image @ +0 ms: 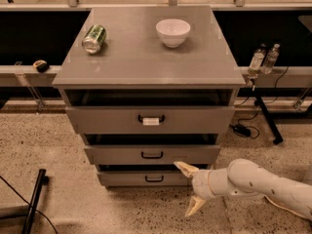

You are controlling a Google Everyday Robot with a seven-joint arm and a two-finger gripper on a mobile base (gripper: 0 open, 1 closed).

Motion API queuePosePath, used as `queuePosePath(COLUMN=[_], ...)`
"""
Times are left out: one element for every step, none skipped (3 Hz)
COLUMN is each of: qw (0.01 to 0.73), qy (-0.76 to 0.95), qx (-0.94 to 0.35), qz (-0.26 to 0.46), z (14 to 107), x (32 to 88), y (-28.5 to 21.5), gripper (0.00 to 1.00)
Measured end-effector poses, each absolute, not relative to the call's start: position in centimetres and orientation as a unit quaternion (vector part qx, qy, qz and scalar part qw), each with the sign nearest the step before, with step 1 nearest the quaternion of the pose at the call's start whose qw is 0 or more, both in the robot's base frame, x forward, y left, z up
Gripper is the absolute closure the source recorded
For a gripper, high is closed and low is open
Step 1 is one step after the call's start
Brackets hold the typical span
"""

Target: Open bottom drawer

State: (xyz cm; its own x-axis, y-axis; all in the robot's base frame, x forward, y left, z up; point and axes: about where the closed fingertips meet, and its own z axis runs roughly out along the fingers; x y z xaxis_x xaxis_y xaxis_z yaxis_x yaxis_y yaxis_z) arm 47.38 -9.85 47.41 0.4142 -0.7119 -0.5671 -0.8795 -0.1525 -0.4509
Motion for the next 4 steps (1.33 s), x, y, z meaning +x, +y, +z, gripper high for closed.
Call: queuePosePath(qw=[0.360, 0.320, 0.303, 0.303], qy=[0.534, 0.508, 0.482, 0.476], qx=[-0.758, -0.796, -0.818, -0.821], qz=[0.102, 0.080, 0.079, 0.080], z=[46.4, 41.3, 37.2, 36.5], x=[48.0, 48.4, 48.3, 48.3], y=[-10.0, -10.9, -12.3, -12.4], gripper=[0.00, 0.00, 0.00, 0.00])
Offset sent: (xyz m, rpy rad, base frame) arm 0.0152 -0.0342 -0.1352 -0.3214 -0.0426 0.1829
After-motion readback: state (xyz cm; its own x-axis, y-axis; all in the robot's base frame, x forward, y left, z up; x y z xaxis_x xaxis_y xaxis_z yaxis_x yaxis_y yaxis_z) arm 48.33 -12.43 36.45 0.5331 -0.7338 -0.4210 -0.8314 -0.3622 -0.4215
